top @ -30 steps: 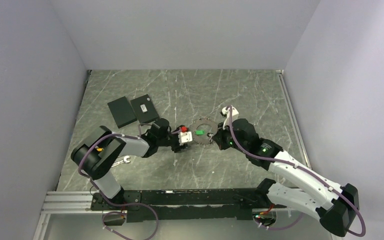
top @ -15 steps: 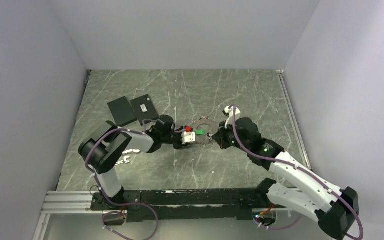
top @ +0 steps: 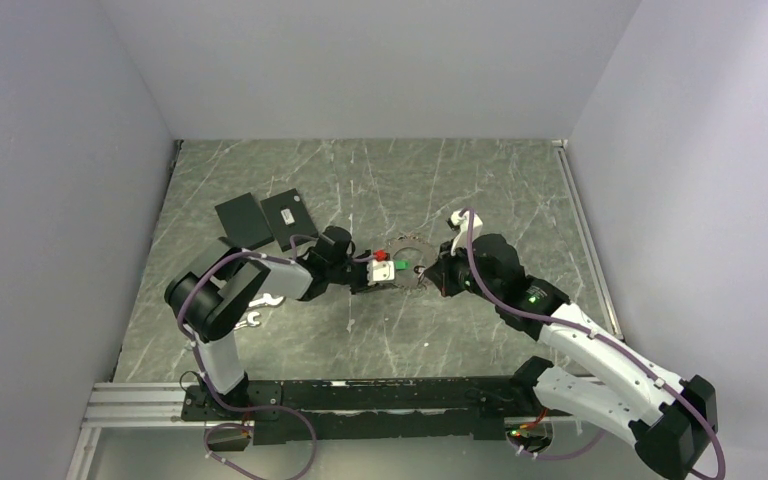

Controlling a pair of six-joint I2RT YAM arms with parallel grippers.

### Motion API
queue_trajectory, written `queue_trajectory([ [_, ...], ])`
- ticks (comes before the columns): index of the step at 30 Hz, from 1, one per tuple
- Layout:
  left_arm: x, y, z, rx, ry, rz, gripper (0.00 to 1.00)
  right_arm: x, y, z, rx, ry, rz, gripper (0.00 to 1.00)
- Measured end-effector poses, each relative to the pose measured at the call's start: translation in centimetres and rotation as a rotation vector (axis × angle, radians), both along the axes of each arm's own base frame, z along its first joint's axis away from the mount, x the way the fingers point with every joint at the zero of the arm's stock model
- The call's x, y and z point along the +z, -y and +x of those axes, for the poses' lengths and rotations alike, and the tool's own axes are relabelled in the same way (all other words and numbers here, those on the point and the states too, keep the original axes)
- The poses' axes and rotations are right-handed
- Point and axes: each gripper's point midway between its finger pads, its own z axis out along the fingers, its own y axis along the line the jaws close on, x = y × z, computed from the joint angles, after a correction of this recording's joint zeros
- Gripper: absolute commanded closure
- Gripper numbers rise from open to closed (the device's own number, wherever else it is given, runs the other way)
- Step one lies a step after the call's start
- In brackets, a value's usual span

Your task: Put the keys on the keyring

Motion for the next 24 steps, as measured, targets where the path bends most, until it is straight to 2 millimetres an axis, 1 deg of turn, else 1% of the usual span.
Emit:
queue_trajectory([
  [2,-0.1,-0.1,0.0,0.001,-0.001,0.007,0.68,0.0,0.0,0.0,-0.002,0.000,0.000,1.00],
  [6,-0.2,-0.1,0.0,0.001,-0.004,0.014,0.78,0.0,0.1,0.1,-0.003,-0.001,0.001,1.00],
  [8,-0.2,-0.1,0.0,0.000,-0.009,0.018,0.85,0.0,0.1,0.1,-0.002,-0.001,0.002,1.00],
  [11,-0.3,0.0,0.0,-0.004,-0.024,0.022,0.99,0.0,0.0,0.0,0.002,-0.003,0.005,1.00],
  [20,-0.3,0.2,-0.2,-0.017,-0.012,0.011,1.00,0.1,0.0,0.1,0.004,-0.005,0.009,1.00],
  [24,0.2,0.0,-1.3,-0.028,-0.008,0.018,1.00,0.1,0.1,0.1,0.004,-0.003,0.012,1.00],
])
